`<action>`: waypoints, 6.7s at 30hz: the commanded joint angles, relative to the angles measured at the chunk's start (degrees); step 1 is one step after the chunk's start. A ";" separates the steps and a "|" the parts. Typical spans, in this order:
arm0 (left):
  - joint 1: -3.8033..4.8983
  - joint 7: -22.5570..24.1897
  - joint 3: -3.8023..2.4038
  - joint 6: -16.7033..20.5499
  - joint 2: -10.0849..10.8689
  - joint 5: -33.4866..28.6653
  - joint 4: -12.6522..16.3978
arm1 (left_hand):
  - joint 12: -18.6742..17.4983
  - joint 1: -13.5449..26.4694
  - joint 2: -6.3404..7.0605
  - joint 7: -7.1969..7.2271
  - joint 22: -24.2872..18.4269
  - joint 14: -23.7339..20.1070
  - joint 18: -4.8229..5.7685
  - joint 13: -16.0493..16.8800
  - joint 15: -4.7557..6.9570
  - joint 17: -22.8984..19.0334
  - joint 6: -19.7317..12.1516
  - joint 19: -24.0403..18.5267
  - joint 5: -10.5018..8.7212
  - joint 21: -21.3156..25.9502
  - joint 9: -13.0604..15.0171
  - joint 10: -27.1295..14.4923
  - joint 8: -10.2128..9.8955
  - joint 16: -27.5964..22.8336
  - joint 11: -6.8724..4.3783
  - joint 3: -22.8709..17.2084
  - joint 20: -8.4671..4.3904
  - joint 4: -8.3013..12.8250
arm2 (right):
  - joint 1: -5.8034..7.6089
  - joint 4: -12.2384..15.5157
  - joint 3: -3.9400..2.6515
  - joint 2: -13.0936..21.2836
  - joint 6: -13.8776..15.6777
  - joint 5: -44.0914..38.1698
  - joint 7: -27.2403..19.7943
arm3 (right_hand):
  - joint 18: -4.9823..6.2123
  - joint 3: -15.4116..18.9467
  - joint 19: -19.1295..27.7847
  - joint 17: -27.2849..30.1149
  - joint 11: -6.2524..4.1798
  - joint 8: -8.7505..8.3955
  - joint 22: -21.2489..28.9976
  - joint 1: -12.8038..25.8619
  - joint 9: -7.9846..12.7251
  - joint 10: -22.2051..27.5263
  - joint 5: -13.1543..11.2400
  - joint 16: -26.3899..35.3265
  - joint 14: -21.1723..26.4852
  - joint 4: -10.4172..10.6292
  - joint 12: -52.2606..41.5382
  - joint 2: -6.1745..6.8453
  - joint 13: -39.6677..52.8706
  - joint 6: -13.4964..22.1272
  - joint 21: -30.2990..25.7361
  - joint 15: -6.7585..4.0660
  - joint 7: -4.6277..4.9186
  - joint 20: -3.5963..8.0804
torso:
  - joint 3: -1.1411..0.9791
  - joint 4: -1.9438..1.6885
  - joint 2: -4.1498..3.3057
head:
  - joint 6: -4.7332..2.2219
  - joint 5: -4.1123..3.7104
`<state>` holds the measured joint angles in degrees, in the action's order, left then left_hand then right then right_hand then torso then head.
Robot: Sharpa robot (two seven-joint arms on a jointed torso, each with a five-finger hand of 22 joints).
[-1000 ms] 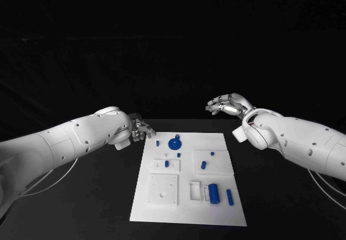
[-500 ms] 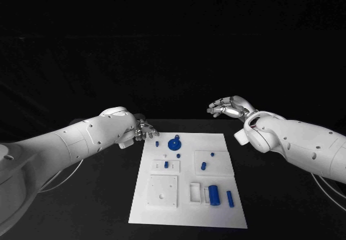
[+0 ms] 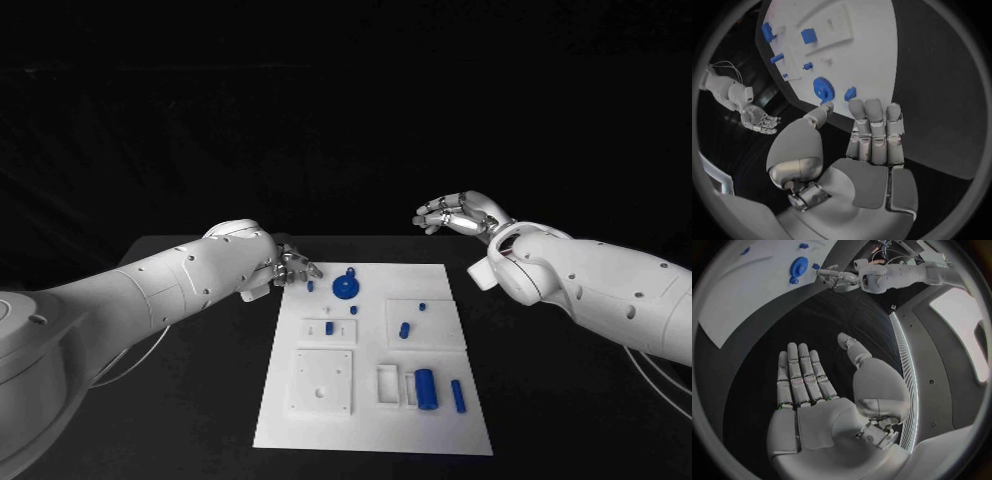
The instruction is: Assemble the parts on the task board
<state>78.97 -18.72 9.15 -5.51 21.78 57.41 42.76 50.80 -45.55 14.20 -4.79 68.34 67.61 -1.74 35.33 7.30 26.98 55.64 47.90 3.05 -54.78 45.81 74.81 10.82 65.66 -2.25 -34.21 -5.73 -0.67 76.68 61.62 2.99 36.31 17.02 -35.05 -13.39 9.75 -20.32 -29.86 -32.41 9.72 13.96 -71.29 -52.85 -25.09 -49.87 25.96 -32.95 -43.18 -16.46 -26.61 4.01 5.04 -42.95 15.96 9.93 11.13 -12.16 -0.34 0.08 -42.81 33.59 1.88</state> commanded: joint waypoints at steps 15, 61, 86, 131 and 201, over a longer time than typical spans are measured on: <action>-0.24 1.22 0.01 -2.94 -0.22 0.13 -0.43 | 0.03 -0.72 -1.15 0.20 0.30 -0.41 0.71 0.26 0.16 0.01 0.04 -0.42 -0.10 0.29 0.03 -0.18 0.06 -0.08 0.31 0.62 -7.04 0.03 | 0.20 0.38 -0.09 0.12 0.11 0.14 0.04 | 0.12 0.00 0.41 0.13 0.35 0.37 -0.12 0.39 0.09 0.07 -0.19 -0.20 0.44 0.22 0.36 0.02 -0.12 -0.04 -0.45 -0.14 1.83 0.00 | 0.01 0.00 0.00 | 0.33 0.07; -0.27 2.15 0.00 -5.47 -0.27 -3.09 -1.39 | 0.08 -4.27 -12.38 0.63 1.54 -0.37 0.87 0.30 0.29 0.04 2.10 -0.40 0.04 0.93 -1.53 0.44 0.95 0.42 -0.04 2.64 -7.07 6.66 | 0.20 0.37 -0.09 -0.25 0.26 0.15 -0.34 | 0.17 -0.08 0.38 0.26 0.32 0.45 -0.26 0.36 0.17 -0.05 -0.13 -0.34 0.42 0.19 0.31 0.00 -0.30 -0.10 -0.57 -0.15 1.81 -0.03 | 0.01 0.00 -0.06 | 0.93 0.03; -0.27 3.38 0.01 -3.38 0.49 -3.44 -1.00 | 0.16 -8.75 -16.17 1.05 2.20 0.54 1.04 0.20 0.45 0.10 4.11 0.77 -0.07 1.13 -2.28 1.71 1.88 0.95 -0.44 -2.62 -7.16 10.70 | 0.20 0.11 -0.10 -0.36 0.11 0.26 -0.31 | 0.18 0.00 0.37 0.36 0.31 0.49 -0.33 0.59 0.22 -0.11 -0.03 -0.40 0.45 0.26 0.30 0.03 -0.42 -0.12 -0.68 -0.14 1.81 -0.07 | -0.08 0.00 -0.01 | 1.03 -0.01; 0.09 5.35 1.97 20.11 21.67 -11.46 35.18 | 2.77 -6.16 -10.78 4.11 3.91 5.55 0.31 1.58 1.97 0.95 12.07 5.90 22.02 -0.24 -1.60 5.92 6.12 3.89 -3.45 -5.09 -8.66 13.93 | 0.19 0.16 -0.09 1.15 -0.71 0.62 -0.14 | 0.23 0.31 0.33 0.58 0.30 0.57 -0.52 1.33 0.36 -0.20 0.36 -0.55 0.51 0.44 0.28 0.14 -0.67 -0.15 -0.90 -0.12 1.79 -0.13 | 0.07 -0.16 0.00 | 1.14 1.64; -2.33 -3.13 4.70 17.01 20.26 2.44 37.66 | 5.90 -6.23 -9.77 4.82 5.28 5.77 0.15 2.94 2.79 1.95 13.53 6.69 21.65 -1.00 -0.65 5.91 6.86 6.82 -4.15 -5.14 -9.15 12.90 | 0.20 0.69 -0.09 1.70 0.27 0.62 0.23 | 0.43 0.04 0.17 0.98 0.25 0.76 -0.97 0.93 0.60 -0.34 0.88 -0.92 0.56 0.13 0.24 0.01 -0.98 -0.20 -1.31 -0.16 1.74 -0.15 | 0.00 -0.07 -0.05 | 2.49 3.10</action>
<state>76.68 -21.82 13.84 12.89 42.17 59.09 80.30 56.31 -51.65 4.44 -3.44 73.56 73.14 -1.74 38.18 9.57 28.88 62.32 54.27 24.79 -55.45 44.84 81.32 17.45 72.15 -5.97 -39.23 -7.57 12.48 76.84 62.26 2.96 37.96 16.92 -34.65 -13.22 9.74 -20.00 -29.87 -31.49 9.72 14.42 -72.19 -51.66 -24.59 -49.87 26.63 -33.62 -43.00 -16.14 -26.61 4.15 4.11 -42.95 14.84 9.71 11.13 -12.15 -0.33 0.02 -42.86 36.12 5.06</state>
